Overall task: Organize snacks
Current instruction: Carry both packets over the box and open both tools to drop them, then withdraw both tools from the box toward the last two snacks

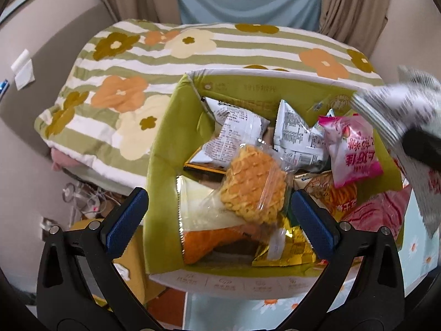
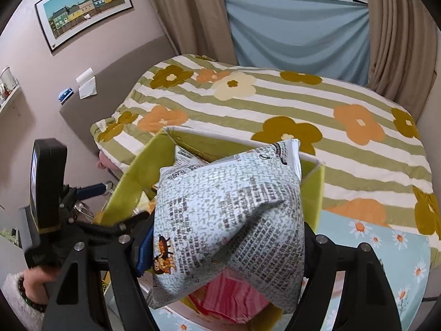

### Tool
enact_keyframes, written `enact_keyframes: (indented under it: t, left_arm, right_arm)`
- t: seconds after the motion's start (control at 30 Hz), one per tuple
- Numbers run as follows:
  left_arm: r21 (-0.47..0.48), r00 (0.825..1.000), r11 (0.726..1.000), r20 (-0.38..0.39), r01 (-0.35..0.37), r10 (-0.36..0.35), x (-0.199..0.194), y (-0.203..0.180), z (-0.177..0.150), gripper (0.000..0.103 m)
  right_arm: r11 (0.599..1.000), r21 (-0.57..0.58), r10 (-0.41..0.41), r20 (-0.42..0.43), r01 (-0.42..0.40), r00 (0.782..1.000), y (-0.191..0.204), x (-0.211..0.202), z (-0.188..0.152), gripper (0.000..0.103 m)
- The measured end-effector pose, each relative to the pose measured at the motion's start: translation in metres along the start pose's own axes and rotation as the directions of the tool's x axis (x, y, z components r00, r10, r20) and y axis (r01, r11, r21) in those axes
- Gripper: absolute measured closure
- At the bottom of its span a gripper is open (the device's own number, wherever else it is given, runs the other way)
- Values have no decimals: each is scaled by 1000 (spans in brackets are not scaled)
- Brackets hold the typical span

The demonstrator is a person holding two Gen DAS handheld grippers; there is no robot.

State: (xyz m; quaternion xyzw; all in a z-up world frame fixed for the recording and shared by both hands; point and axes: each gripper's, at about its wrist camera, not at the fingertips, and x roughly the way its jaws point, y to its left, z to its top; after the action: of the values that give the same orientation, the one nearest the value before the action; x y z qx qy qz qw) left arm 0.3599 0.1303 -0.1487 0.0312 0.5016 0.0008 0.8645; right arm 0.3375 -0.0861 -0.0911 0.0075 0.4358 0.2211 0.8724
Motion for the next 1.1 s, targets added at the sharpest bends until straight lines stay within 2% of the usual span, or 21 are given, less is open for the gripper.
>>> enact_keyframes:
  t: [0.1, 0.27, 0.37, 0.57, 0.7, 0.83, 1.1]
  left_arm:
    - [-1, 1000, 1000, 10, 2, -2, -7, 0, -4, 0]
    - [-16, 1000, 1000, 20, -2, 2, -18, 3, -13, 0]
    - [-25, 1000, 1000, 20, -7, 7, -24, 5, -20, 0]
    - [-25, 998, 1000, 62, 11, -9, -47, -1, -24, 0]
    - [-6, 995, 999, 94, 35, -35, -60, -11, -22, 0]
    - [23, 988, 996, 128, 89, -91, -73, -30, -16, 0]
    - [99, 966, 982, 190, 161, -177, -104, -99, -8, 0]
  right_arm:
    - [999, -45, -4, 31, 5, 999, 11, 3, 4, 0]
    - [998, -66, 20, 68, -16, 997, 18, -3, 0, 0]
    - [997, -68, 38, 47, -34, 998, 19, -10, -6, 0]
    - [999, -54, 8, 72, -4, 997, 12, -36, -14, 0]
    - [997, -12, -71, 93, 72, 993, -6, -63, -18, 0]
    - [991, 51, -132, 118, 126, 984, -32, -94, -24, 0]
    - [950, 197, -274, 145, 244, 951, -104, -157, -48, 0]
